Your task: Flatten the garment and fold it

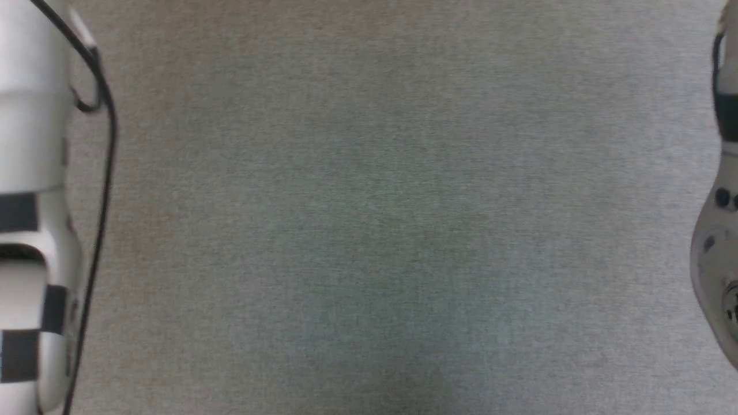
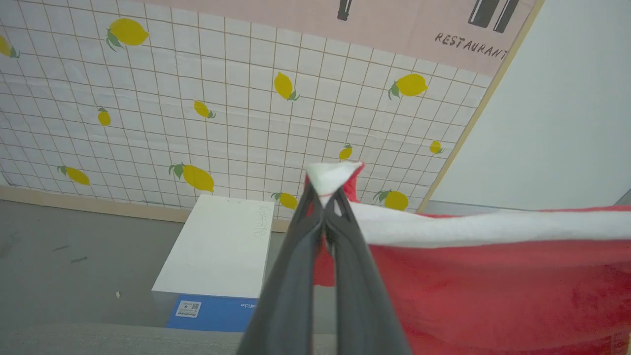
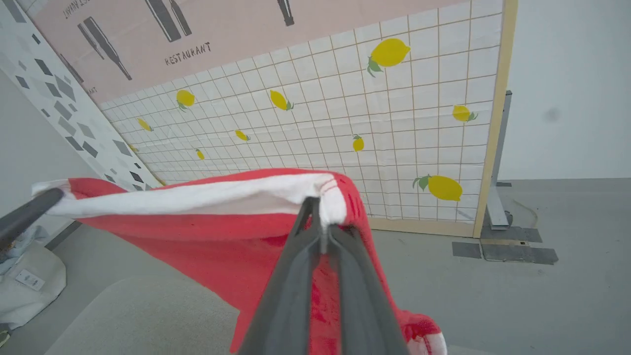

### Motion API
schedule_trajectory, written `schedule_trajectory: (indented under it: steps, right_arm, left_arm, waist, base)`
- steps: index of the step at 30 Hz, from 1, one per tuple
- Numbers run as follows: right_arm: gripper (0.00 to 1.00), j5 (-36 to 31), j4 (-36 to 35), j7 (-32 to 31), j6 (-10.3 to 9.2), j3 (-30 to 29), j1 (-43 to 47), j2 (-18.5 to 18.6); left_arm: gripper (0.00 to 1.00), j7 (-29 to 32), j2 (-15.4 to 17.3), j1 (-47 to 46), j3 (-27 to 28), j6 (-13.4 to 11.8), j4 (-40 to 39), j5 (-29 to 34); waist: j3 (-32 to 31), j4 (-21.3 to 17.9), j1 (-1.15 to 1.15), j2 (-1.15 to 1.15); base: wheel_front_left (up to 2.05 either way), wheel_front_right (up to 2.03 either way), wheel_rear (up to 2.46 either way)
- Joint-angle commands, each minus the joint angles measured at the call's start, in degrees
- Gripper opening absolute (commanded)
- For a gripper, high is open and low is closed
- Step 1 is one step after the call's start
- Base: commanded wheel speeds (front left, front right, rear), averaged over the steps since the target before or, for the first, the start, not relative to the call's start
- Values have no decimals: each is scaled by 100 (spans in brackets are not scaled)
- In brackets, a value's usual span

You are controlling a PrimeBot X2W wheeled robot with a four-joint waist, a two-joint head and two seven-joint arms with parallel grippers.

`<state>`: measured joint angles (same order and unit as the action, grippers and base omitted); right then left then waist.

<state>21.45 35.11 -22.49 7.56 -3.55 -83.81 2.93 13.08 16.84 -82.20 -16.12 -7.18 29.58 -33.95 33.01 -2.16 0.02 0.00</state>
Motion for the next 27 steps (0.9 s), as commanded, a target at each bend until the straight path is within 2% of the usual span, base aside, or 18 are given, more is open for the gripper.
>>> schedule_trajectory:
  steps: [1, 8, 16, 21, 27]
  right_arm:
    - [0, 93, 46, 66, -8, 99, 138, -4]
    - [0, 690, -104, 152, -8, 673, 1026, 156]
    - [0, 1699, -1040, 239, -8, 1152, 2936, 586]
    - [0, 2048, -1661, 358, -8, 1220, 4268, 816]
    - [0, 2308, -2221, 306, -8, 1237, 5900, 877]
  left_arm:
    - [0, -95, -41, 187, -11, 77, 55, -51]
    - [0, -445, -257, 898, -179, 403, 292, -194]
    - [0, -804, -379, 2412, -370, 552, 86, -337]
    - [0, -973, -386, 3709, -382, 411, -385, -489]
    - [0, -1070, -392, 5344, -313, 70, -956, -734]
  waist:
    - [35, 131, -2, 0]
    - [-367, 296, -2, 0]
    - [-1251, 467, -2, 0]
    - [-1758, 519, -2, 0]
    - [-2257, 553, -2, 0]
  base:
    - [0, 0, 0]
    - [0, 0, 0]
    - [0, 0, 0]
    - [0, 0, 0]
    - [0, 0, 0]
